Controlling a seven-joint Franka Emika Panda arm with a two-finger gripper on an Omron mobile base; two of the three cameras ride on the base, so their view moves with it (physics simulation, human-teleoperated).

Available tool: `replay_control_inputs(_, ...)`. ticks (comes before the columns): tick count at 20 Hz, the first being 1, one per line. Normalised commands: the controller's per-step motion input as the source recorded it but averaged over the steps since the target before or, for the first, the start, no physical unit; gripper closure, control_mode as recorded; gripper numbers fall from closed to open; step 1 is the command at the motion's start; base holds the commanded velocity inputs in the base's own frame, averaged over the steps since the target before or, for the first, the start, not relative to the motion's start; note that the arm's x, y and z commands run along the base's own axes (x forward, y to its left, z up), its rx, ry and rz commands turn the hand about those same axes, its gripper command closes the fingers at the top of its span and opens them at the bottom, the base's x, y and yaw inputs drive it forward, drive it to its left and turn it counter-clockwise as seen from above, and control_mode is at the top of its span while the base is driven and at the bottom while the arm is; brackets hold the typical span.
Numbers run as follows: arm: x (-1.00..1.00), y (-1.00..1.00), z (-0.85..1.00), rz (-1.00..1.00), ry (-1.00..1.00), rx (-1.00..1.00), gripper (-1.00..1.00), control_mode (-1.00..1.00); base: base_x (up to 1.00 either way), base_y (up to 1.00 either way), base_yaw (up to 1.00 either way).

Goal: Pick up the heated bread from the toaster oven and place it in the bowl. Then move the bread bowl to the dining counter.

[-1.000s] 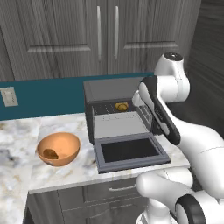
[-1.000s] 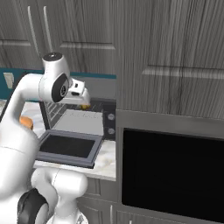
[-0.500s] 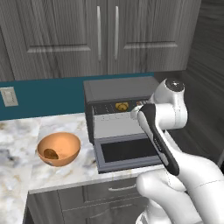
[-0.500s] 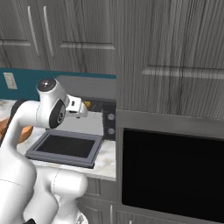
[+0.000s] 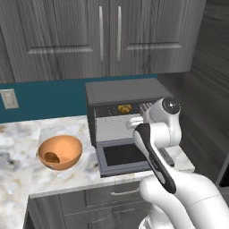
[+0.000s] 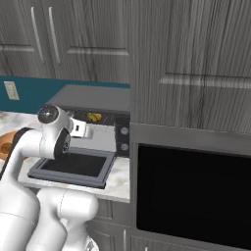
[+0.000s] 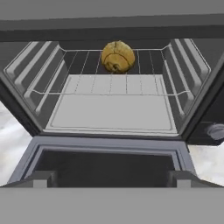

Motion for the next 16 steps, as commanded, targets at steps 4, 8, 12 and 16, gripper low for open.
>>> replay_control_inputs(4, 0.14, 0.06, -0.01, -0.02, -0.18, 0.02, -1.0, -1.0, 0.0, 0.0, 0.0)
replay_control_inputs(8, 0.3, 0.13, 0.0, 0.0, -0.05, 0.0, -1.0, -1.0, 0.0, 0.0, 0.0)
replay_control_inputs(12, 0.02, 0.03, 0.08, 0.0, -0.01, 0.0, -1.0, -1.0, 0.0, 0.0, 0.0)
replay_control_inputs(16, 0.07, 0.0, 0.11, 0.0, 0.0, 0.0, -1.0, -1.0, 0.0, 0.0, 0.0)
